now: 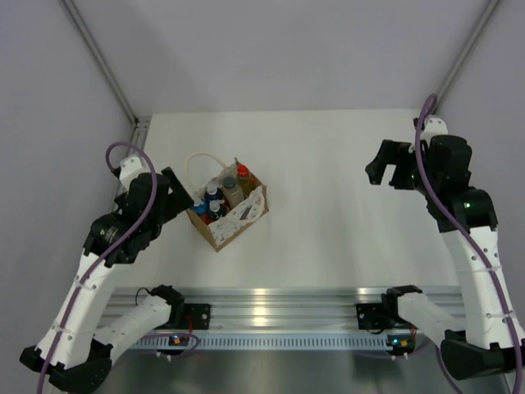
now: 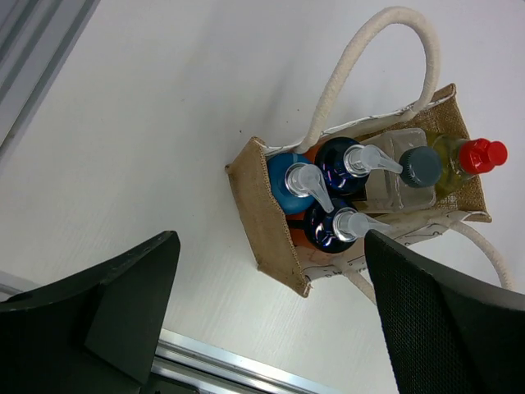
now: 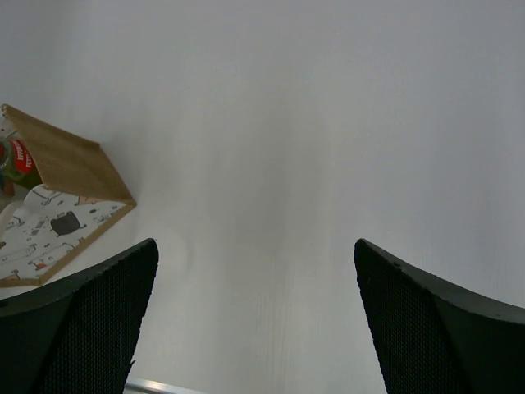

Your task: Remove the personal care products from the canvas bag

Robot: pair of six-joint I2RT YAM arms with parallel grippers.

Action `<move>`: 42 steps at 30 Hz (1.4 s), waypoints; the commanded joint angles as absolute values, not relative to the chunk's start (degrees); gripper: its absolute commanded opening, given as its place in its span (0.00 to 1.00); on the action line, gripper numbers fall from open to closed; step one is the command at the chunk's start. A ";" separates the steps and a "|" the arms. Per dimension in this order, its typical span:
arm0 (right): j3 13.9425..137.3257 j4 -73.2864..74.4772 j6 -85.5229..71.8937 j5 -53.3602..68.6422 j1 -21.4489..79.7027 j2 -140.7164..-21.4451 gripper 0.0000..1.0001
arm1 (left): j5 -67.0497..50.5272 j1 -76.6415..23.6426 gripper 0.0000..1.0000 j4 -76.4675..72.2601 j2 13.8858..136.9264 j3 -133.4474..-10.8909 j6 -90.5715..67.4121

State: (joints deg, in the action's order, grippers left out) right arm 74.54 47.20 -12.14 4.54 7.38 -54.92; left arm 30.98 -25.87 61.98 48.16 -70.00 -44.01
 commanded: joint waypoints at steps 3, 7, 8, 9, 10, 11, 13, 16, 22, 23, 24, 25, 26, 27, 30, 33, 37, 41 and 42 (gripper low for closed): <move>76.38 45.89 -13.18 8.15 7.03 -56.25 0.99 | 31.29 -25.75 0.98 63.01 49.22 -69.17 -47.54; 70.43 34.17 -17.73 19.89 7.12 -56.08 0.99 | 30.41 -25.75 0.98 65.13 50.62 -67.68 -53.95; 69.10 30.97 -19.84 22.13 7.38 -55.99 0.99 | 29.71 -25.75 0.98 65.13 51.15 -66.98 -56.31; 68.21 28.24 -21.34 23.63 9.04 -56.33 0.99 | 29.01 -25.75 0.98 65.13 51.67 -65.67 -57.21; 68.38 26.30 -22.84 22.69 10.88 -58.17 0.99 | 27.61 -25.75 0.98 65.21 52.46 -65.13 -58.09; 69.42 25.50 -22.42 20.76 13.42 -59.75 0.99 | 26.81 -25.75 0.98 65.48 54.30 -64.52 -60.36; 74.58 26.62 -19.97 13.93 22.30 -65.44 0.99 | 24.10 -25.75 0.93 65.66 56.24 -62.41 -62.74; 80.74 28.83 -19.16 8.54 29.96 -72.65 0.99 | 21.45 -25.75 0.90 64.69 59.14 -60.13 -66.61; 89.71 29.53 -16.35 4.84 39.45 -82.78 0.99 | 21.62 -25.66 0.70 63.54 58.89 -59.77 -67.06; 90.78 29.71 -15.91 4.75 40.42 -84.10 1.00 | 21.80 -25.66 0.68 63.37 58.54 -58.90 -67.50; 91.92 29.97 -15.47 4.57 41.91 -86.72 0.99 | 22.23 -25.66 0.67 63.28 58.10 -58.28 -67.85; 94.37 30.06 -14.69 3.79 42.71 -88.05 0.99 | 22.24 -25.66 0.61 63.11 58.01 -57.58 -68.20; 95.53 30.32 -13.98 3.26 43.50 -89.55 1.00 | 22.06 -25.58 0.52 62.41 58.09 -56.18 -67.94; 97.02 30.58 -13.45 2.21 45.07 -90.95 0.99 | 21.80 -25.58 0.41 61.27 58.10 -55.64 -68.03; 103.78 33.13 -12.04 -2.01 47.19 -97.19 0.99 | 21.45 -25.49 0.35 58.89 59.41 -54.15 -67.94; 110.55 36.38 -10.46 -5.79 48.95 -103.08 0.96 | 21.18 -25.49 0.34 57.83 61.08 -53.96 -67.94; 115.40 38.41 -8.97 -10.19 50.54 -108.10 0.89 | 20.04 -25.49 0.19 56.25 61.44 -53.88 -67.59; 115.75 38.67 -9.14 -12.13 51.76 -110.74 0.73 | 19.43 -25.49 0.00 56.16 61.17 -53.96 -67.50; 115.66 38.85 -9.23 -12.74 52.03 -111.44 0.71 | 19.42 -25.40 0.00 56.16 60.82 -53.96 -67.41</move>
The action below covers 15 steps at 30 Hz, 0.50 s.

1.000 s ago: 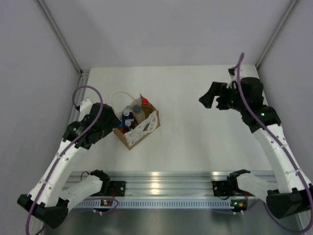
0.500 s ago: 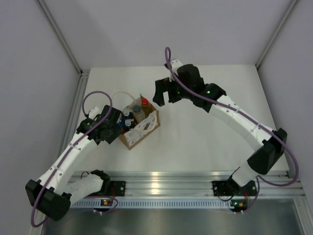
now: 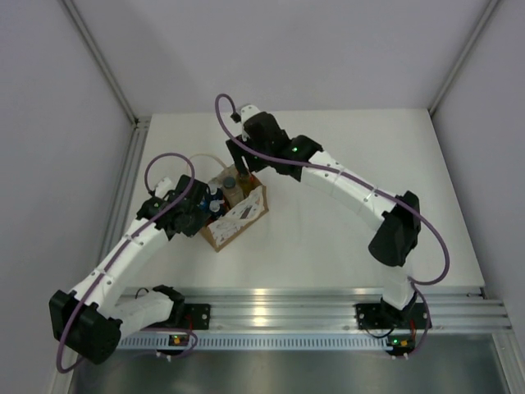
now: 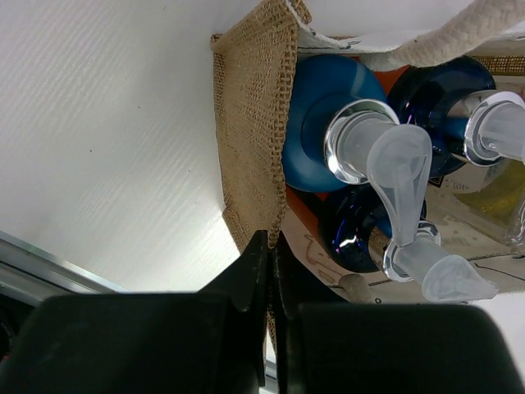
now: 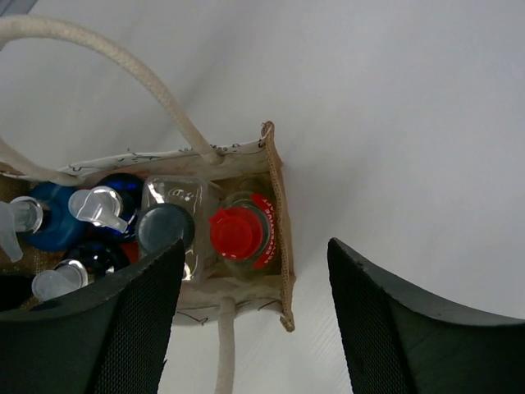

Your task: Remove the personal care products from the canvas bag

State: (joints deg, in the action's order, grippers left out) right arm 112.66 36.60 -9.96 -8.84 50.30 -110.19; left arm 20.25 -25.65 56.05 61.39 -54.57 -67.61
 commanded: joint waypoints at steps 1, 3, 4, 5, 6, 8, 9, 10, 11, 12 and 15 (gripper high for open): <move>115.40 38.85 -9.40 -14.05 52.21 -111.71 0.67 | 19.34 -25.49 0.00 56.16 60.65 -53.96 -67.41; 115.23 38.76 -9.49 -14.94 52.73 -112.41 0.65 | 19.42 -25.49 0.00 56.16 60.03 -53.96 -67.32; 115.05 38.76 -9.49 -15.12 52.91 -112.67 0.61 | 19.42 -25.49 0.00 56.16 59.86 -53.96 -67.24; 114.96 38.76 -9.58 -15.29 53.17 -112.94 0.60 | 19.51 -25.49 0.00 56.25 59.68 -53.96 -67.24; 114.96 38.76 -9.58 -15.12 53.35 -113.46 0.58 | 19.51 -25.49 0.00 56.25 59.68 -53.96 -67.15; 114.96 38.76 -9.58 -15.12 53.44 -113.99 0.56 | 19.42 -25.49 0.00 56.16 59.94 -54.05 -66.89; 115.13 38.76 -9.58 -15.20 53.44 -114.52 0.54 | 19.34 -25.49 0.00 56.25 60.12 -54.14 -66.80; 115.31 38.76 -9.41 -15.21 53.44 -114.78 0.51 | 19.34 -25.49 0.00 56.08 60.47 -54.14 -66.71; 115.40 38.67 -9.40 -15.29 53.44 -115.05 0.49 | 19.25 -25.49 0.00 56.16 60.38 -54.14 -66.71; 115.57 38.76 -9.40 -15.21 53.44 -115.57 0.49 | 19.16 -25.40 0.00 56.16 60.64 -54.14 -66.62; 115.84 38.58 -9.49 -14.94 53.44 -116.19 0.48 | 19.16 -25.40 0.00 56.16 60.73 -53.88 -66.45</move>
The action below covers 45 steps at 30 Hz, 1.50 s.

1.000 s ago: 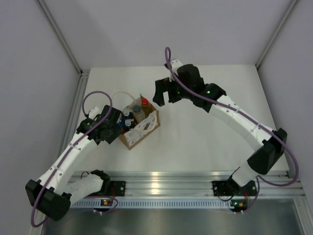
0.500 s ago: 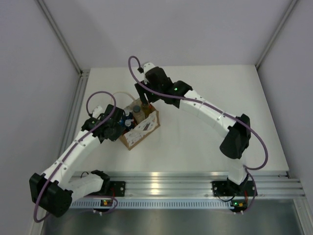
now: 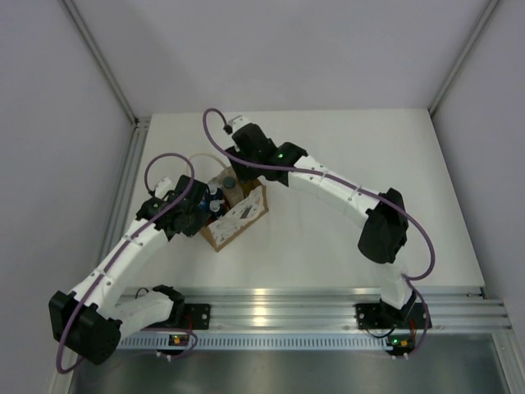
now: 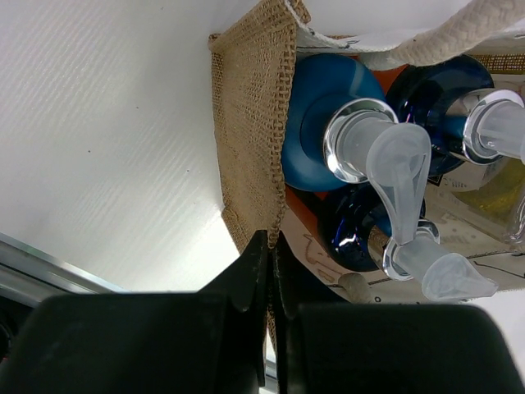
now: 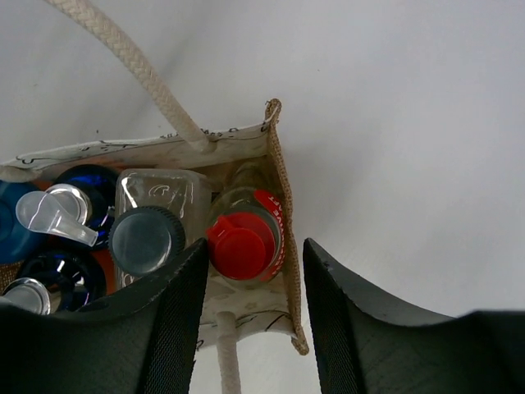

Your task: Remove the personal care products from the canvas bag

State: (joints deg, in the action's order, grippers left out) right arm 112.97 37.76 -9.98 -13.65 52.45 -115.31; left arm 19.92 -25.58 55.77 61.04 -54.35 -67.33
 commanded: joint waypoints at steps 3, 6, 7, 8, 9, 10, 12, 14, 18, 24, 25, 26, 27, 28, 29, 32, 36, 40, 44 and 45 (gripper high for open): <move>115.67 38.76 -9.84 -14.24 53.44 -116.63 0.46 | 19.16 -25.40 0.00 56.16 60.65 -53.79 -66.36; 115.58 38.67 -9.93 -13.71 53.70 -116.98 0.40 | 19.25 -25.40 0.00 56.16 60.64 -53.88 -66.18; 115.66 38.76 -9.93 -13.71 53.61 -116.98 0.37 | 19.34 -25.49 0.00 56.16 60.64 -53.96 -66.01; 115.66 38.67 -9.84 -13.71 53.61 -117.16 0.35 | 19.34 -25.40 0.00 56.08 60.73 -54.05 -66.01; 115.84 38.76 -9.76 -13.71 53.70 -117.25 0.33 | 19.34 -25.49 0.00 56.16 60.91 -54.14 -65.92; 115.84 38.76 -9.84 -13.62 53.61 -117.25 0.28 | 19.25 -25.49 0.00 56.16 61.00 -54.23 -65.74; 115.93 38.67 -9.76 -13.62 53.79 -117.25 0.24 | 19.07 -25.49 0.00 55.90 61.26 -54.32 -65.39; 116.02 38.76 -9.76 -13.71 53.88 -117.16 0.23 | 19.07 -25.49 0.00 55.81 61.26 -54.49 -65.39; 116.02 38.76 -8.88 -14.32 54.05 -116.81 0.15 | 18.98 -25.49 0.00 55.46 61.61 -54.67 -64.95; 116.10 38.67 -8.53 -14.68 54.05 -116.98 0.00 | 18.90 -25.40 0.00 55.46 62.14 -54.76 -64.51; 116.10 38.67 -8.61 -14.59 54.05 -116.98 0.00 | 18.90 -25.40 0.00 55.46 62.14 -54.76 -64.42; 116.19 38.50 -8.70 -14.50 54.05 -116.81 0.00 | 18.90 -25.49 0.00 55.46 62.14 -54.67 -64.42; 116.54 38.32 -8.61 -14.41 54.05 -116.72 0.00 | 18.90 -25.40 0.00 55.37 62.14 -54.67 -64.34; 116.80 38.41 -8.44 -14.33 54.05 -116.72 0.00 | 18.90 -25.40 0.00 55.46 62.14 -54.58 -64.42; 116.98 38.23 -8.44 -14.24 54.05 -116.54 0.00 | 18.90 -25.49 0.00 55.46 62.14 -54.49 -64.34; 117.51 37.71 -8.26 -13.71 54.05 -115.76 0.00 | 18.81 -25.49 0.00 55.37 62.14 -54.32 -64.34; 117.95 36.74 -8.35 -13.27 54.14 -114.52 0.00 | 18.72 -25.49 0.00 55.46 62.23 -54.14 -64.34; 118.47 36.65 -8.17 -13.18 54.05 -113.29 0.00 | 18.63 -25.49 0.00 55.46 61.96 -53.88 -64.51; 118.74 36.65 -8.09 -13.10 54.05 -111.62 0.00 | 18.55 -25.49 0.00 55.55 61.79 -53.61 -64.78; 118.74 36.56 -8.00 -13.01 54.05 -111.27 0.00 | 18.54 -25.40 0.00 55.46 61.79 -53.61 -64.78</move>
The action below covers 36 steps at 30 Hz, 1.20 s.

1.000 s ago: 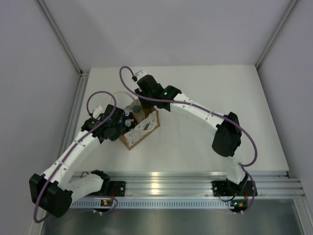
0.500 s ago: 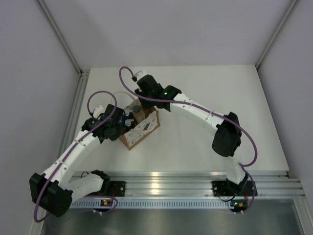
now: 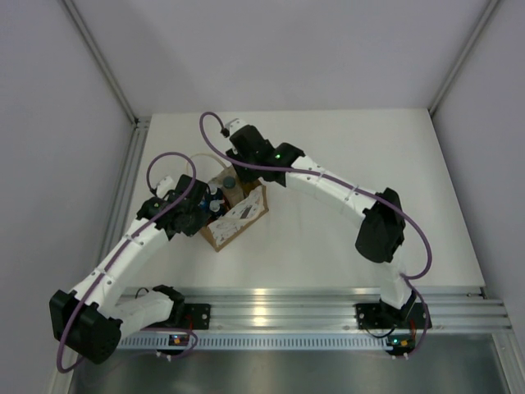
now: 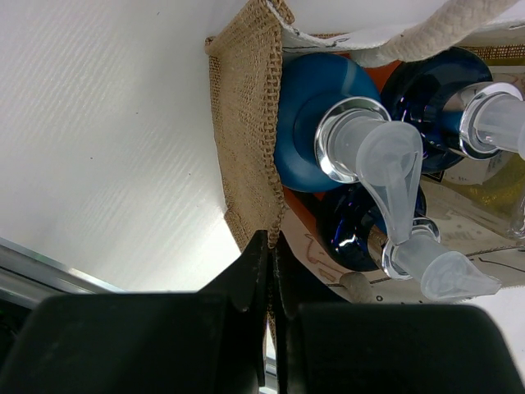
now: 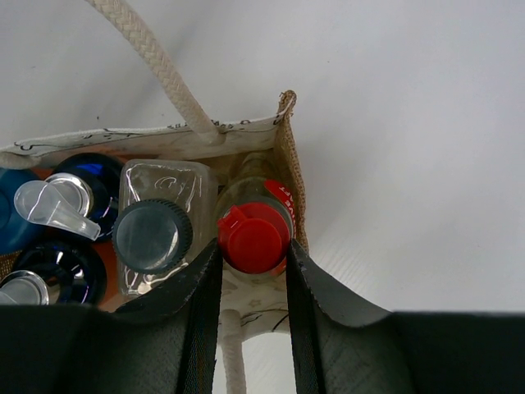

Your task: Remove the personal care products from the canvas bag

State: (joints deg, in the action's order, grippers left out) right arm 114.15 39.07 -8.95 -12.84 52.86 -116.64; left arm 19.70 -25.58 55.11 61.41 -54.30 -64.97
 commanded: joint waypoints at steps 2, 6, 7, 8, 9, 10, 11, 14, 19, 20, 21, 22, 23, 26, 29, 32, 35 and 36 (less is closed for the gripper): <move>118.83 36.56 -8.09 -13.01 54.05 -110.31 0.00 | 18.46 -25.49 0.00 55.55 61.96 -53.53 -64.69; 119.00 36.65 -7.65 -13.09 54.05 -108.81 0.00 | 18.28 -25.49 0.00 55.55 62.14 -53.26 -64.86; 119.09 36.74 -7.56 -13.10 54.05 -108.37 0.00 | 18.28 -25.40 0.00 55.46 62.23 -53.26 -64.78; 119.09 36.74 -7.47 -13.36 54.05 -108.11 0.00 | 18.28 -25.40 0.00 55.55 62.14 -53.17 -64.78; 119.00 36.74 -7.38 -13.45 54.05 -107.93 0.00 | 18.28 -25.49 0.00 55.55 62.14 -53.17 -64.78; 119.00 36.74 -7.12 -13.53 54.05 -107.41 0.00 | 18.37 -25.49 0.00 55.55 62.23 -53.17 -64.86; 119.09 36.74 -7.03 -13.71 54.05 -107.14 0.00 | 18.37 -25.49 0.00 55.46 62.23 -53.17 -64.78; 119.62 36.74 -6.86 -13.80 54.05 -106.52 0.00 | 18.37 -25.49 0.00 55.46 62.31 -53.17 -64.86; 120.85 36.74 -6.59 -13.80 54.05 -105.12 0.00 | 18.46 -25.49 0.00 55.46 62.49 -53.17 -64.95; 120.94 36.74 -6.59 -13.80 54.05 -104.86 0.00 | 18.37 -25.49 0.00 55.46 62.49 -53.17 -64.95; 121.11 36.74 -6.59 -13.71 54.05 -104.59 0.00 | 18.37 -25.40 0.00 55.46 62.58 -53.17 -64.95; 121.55 36.74 -6.59 -13.88 54.05 -104.15 0.00 | 18.37 -25.49 0.00 55.46 62.67 -53.17 -64.95; 121.81 36.74 -6.59 -13.71 54.05 -103.98 0.00 | 18.37 -25.40 0.00 55.46 62.67 -53.17 -64.95; 123.22 36.74 -6.33 -13.62 54.05 -103.01 0.00 | 18.46 -25.40 0.00 55.55 62.67 -53.09 -65.04; 124.45 36.83 -5.98 -14.06 54.05 -101.96 0.00 | 18.54 -25.49 0.00 55.46 62.75 -53.09 -65.13; 125.33 36.74 -5.63 -14.94 54.05 -100.81 0.00 | 18.55 -25.40 0.00 55.46 62.93 -53.17 -65.04; 126.21 36.83 -5.62 -15.82 54.05 -99.67 0.00 | 18.46 -25.40 0.00 55.46 63.11 -53.17 -65.13; 126.56 36.74 -5.62 -15.91 54.05 -99.49 0.00 | 18.46 -25.40 0.00 55.46 63.19 -53.17 -65.13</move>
State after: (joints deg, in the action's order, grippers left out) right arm 120.70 43.33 -6.59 -13.17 52.88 -106.30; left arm 19.53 -25.58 54.83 61.73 -54.30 -64.99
